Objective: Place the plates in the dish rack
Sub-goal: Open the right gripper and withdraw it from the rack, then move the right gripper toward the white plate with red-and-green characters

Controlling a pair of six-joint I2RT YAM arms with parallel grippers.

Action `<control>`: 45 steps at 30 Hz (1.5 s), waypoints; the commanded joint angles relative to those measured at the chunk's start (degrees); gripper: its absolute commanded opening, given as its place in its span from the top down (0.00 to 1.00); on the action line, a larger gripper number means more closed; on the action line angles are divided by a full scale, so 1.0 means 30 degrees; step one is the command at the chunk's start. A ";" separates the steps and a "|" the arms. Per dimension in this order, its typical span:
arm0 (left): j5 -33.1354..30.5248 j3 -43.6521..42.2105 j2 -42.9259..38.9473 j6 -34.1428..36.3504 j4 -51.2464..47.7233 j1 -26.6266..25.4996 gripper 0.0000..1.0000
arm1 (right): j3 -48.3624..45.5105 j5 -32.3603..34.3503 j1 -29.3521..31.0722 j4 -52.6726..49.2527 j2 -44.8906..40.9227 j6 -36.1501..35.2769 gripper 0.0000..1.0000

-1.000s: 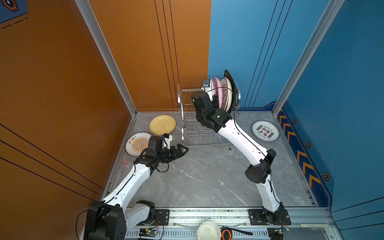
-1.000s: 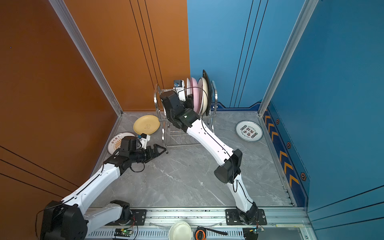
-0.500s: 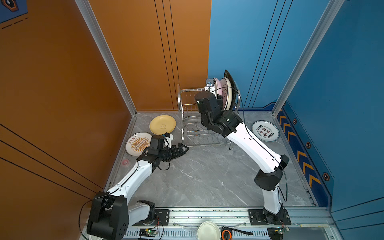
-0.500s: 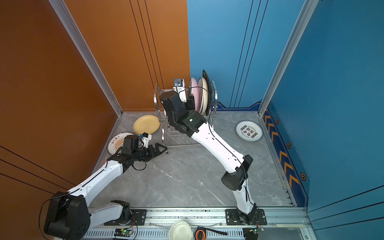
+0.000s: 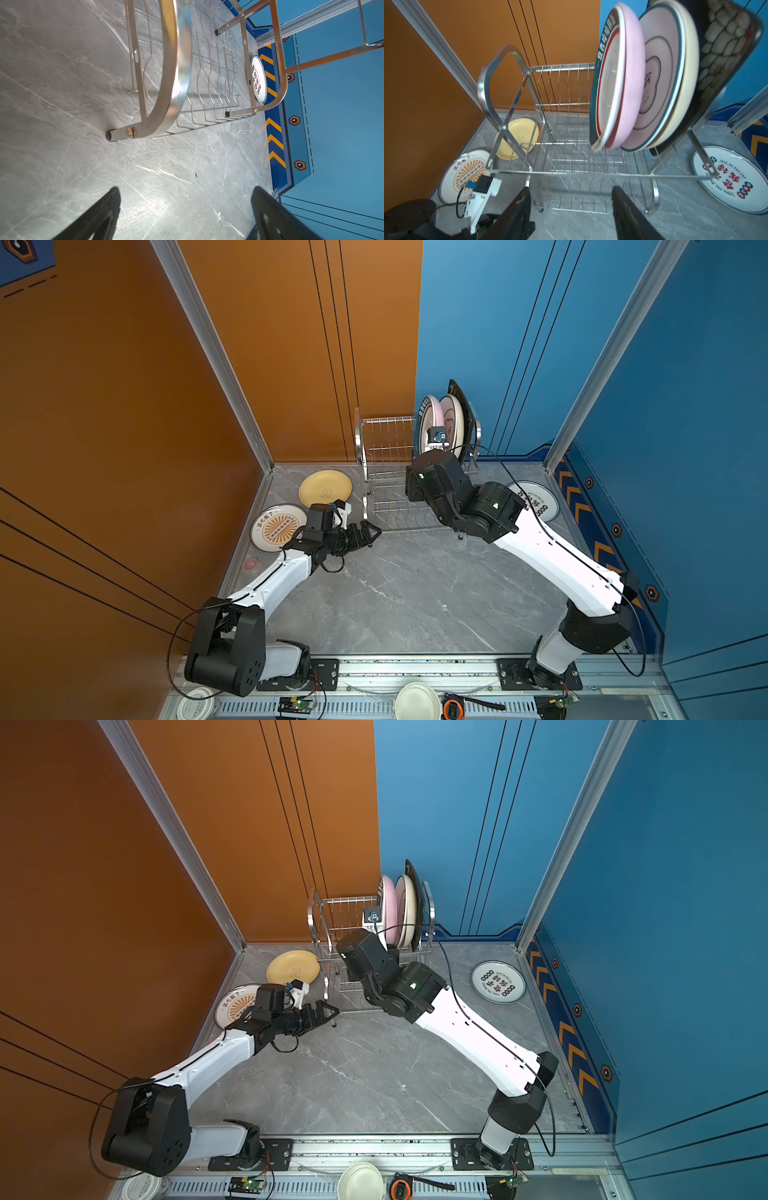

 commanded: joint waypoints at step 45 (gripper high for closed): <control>-0.4609 0.3126 0.4077 0.1793 0.2047 -0.2582 0.02 | -1.2038 -0.4743 -0.4903 -0.0105 -1.0721 0.2801 0.32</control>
